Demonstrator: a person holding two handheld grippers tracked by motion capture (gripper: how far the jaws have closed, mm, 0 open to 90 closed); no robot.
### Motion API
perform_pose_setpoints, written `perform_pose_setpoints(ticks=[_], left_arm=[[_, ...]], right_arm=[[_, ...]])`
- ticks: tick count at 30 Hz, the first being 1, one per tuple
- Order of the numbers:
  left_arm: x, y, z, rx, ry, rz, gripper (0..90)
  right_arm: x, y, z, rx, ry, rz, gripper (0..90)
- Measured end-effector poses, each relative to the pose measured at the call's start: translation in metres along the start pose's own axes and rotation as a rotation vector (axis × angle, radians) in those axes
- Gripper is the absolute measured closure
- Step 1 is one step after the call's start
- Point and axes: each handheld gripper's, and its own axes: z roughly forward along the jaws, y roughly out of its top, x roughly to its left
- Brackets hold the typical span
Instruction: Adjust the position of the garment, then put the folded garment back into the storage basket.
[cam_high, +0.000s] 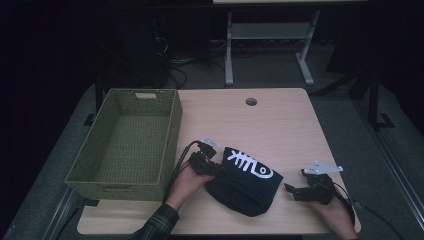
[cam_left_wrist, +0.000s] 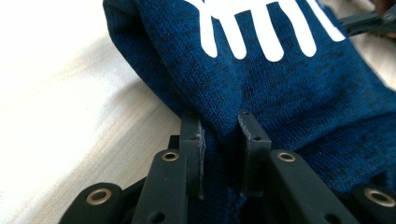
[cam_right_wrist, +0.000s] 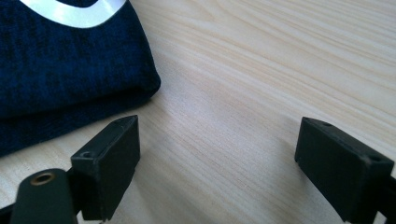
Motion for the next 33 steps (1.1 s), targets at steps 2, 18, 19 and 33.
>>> perform_pose_setpoints(ticks=[2, 18, 19, 33], left_arm=[[-0.003, 0.002, -0.005, -0.008, -0.001, 0.001, 75.5], [-0.016, 0.021, -0.04, -0.057, -0.011, 0.025, 75.6], [-0.018, 0.022, -0.043, -0.057, -0.011, 0.029, 75.6], [-0.027, 0.046, -0.077, -0.019, -0.022, 0.047, 75.9]], right_arm=[[0.0, 0.0, 0.0, 0.0, 0.0, 0.0, 13.6], [0.0, 0.0, 0.0, -0.001, 0.001, 0.0, 13.6], [0.0, 0.0, 0.0, -0.001, 0.001, -0.001, 13.6], [0.0, 0.0, 0.0, -0.003, 0.0, 0.0, 13.6]])
